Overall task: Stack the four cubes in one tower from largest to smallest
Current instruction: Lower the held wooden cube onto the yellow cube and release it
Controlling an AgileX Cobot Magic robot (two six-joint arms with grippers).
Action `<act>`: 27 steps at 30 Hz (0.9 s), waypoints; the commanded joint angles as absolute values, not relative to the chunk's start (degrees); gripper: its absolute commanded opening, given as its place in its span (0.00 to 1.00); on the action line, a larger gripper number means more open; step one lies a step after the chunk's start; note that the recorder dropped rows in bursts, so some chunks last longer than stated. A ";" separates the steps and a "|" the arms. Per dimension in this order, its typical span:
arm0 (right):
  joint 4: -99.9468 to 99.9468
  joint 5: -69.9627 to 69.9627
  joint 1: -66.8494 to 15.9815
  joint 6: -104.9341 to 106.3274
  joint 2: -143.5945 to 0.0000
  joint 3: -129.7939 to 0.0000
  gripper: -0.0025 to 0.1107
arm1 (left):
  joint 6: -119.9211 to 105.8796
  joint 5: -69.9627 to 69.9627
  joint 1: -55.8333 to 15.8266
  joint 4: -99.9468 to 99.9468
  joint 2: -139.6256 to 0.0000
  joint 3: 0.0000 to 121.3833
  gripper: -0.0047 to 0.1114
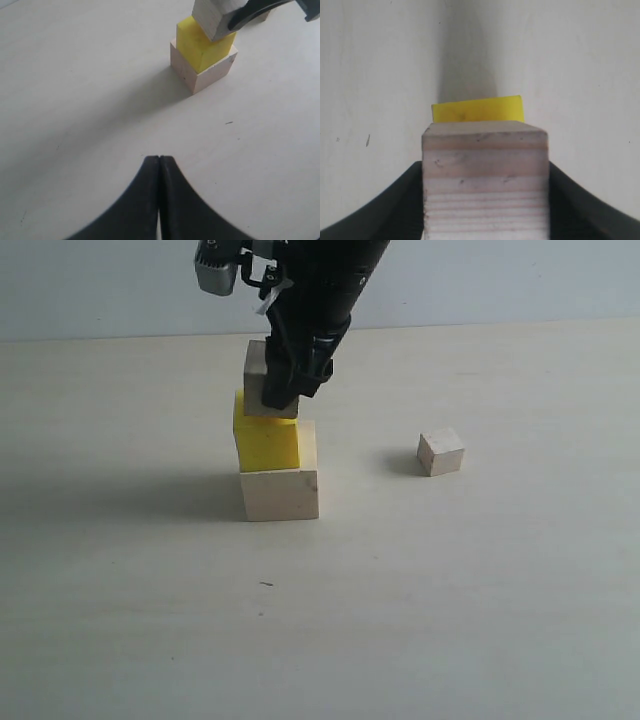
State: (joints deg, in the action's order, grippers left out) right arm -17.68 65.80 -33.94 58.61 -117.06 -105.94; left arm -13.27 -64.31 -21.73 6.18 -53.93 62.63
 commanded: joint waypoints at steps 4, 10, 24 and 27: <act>-18.14 64.72 -34.02 59.60 -116.86 -106.23 0.02 | -14.29 -64.11 -21.62 6.50 -53.66 62.58 0.04; -18.41 64.61 -34.02 59.60 -116.86 -106.23 0.02 | -14.29 -64.11 -21.62 6.50 -53.66 62.58 0.04; -19.54 64.61 -34.02 62.05 -116.86 -106.23 0.02 | -14.53 -63.89 -21.62 6.60 -54.03 62.58 0.04; -19.54 64.50 -34.02 62.64 -116.86 -106.23 0.02 | -14.53 -63.89 -21.62 6.60 -54.03 62.58 0.04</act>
State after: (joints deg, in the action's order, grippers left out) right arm -18.63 65.23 -33.94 61.88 -117.06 -105.94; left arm -14.47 -64.31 -21.73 6.29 -54.04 62.63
